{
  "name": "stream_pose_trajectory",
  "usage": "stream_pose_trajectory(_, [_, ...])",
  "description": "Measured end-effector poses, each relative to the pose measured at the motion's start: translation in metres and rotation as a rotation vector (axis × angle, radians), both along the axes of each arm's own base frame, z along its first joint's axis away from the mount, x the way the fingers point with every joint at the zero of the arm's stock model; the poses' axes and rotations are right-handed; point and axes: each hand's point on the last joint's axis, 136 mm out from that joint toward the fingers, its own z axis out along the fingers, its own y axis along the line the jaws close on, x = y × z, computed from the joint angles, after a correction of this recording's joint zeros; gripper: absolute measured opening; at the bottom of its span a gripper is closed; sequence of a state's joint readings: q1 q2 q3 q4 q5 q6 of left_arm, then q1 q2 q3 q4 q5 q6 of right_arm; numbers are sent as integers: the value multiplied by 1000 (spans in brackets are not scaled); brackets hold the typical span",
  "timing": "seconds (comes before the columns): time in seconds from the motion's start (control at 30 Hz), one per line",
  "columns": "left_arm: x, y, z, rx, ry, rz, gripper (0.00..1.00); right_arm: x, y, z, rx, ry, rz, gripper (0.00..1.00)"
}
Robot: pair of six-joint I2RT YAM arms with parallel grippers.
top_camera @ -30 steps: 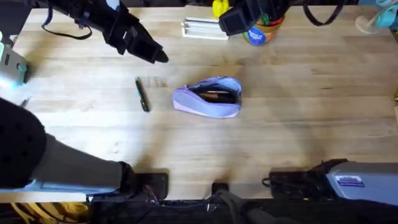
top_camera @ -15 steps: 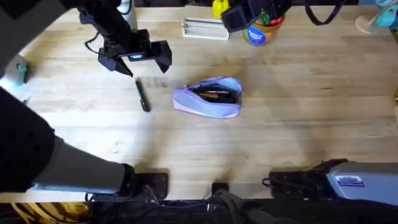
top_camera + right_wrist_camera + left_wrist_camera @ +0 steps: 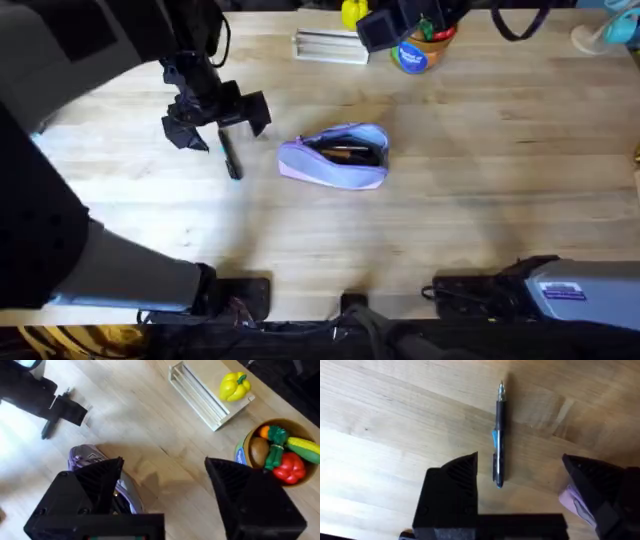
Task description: Unzip the bag, pick up the pens from the table one at a time and place them inside, then zip the bag closed.
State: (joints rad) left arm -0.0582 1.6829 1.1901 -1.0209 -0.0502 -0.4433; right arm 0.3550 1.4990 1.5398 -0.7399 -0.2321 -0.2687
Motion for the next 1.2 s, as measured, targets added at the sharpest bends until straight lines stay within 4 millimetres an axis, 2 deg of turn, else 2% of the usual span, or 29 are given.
stream_pose_trajectory(0.2, [-17, 0, -33, -9, 22, 36, 992, 0, 0, 0, 0, 0, 0, 992])
stream_pose_trajectory(0.73, [-18, 0, -35, -16, -32, 116, 994, 0, 0, 0, 0, 0, 0, 992])
stream_pose_trajectory(0.77, [-18, 0, -35, -17, -32, 119, 964, 0, 0, 0, 0, 0, 0, 992])
stream_pose_trajectory(0.83, [-17, 0, -35, -18, -38, 128, 778, 0, 0, 0, 0, 0, 0, 992])
stream_pose_trajectory(0.97, [-14, 1, -34, -13, -49, 141, 152, 0, 0, 0, 0, 0, 0, 992])
stream_pose_trajectory(1.0, [-14, 1, -34, -12, -51, 141, 79, 0, 0, 0, 0, 0, 0, 992])
stream_pose_trajectory(1.2, [-13, 1, -33, -13, -51, 146, 50, 0, 0, 1, 1, -2, -1, 992])
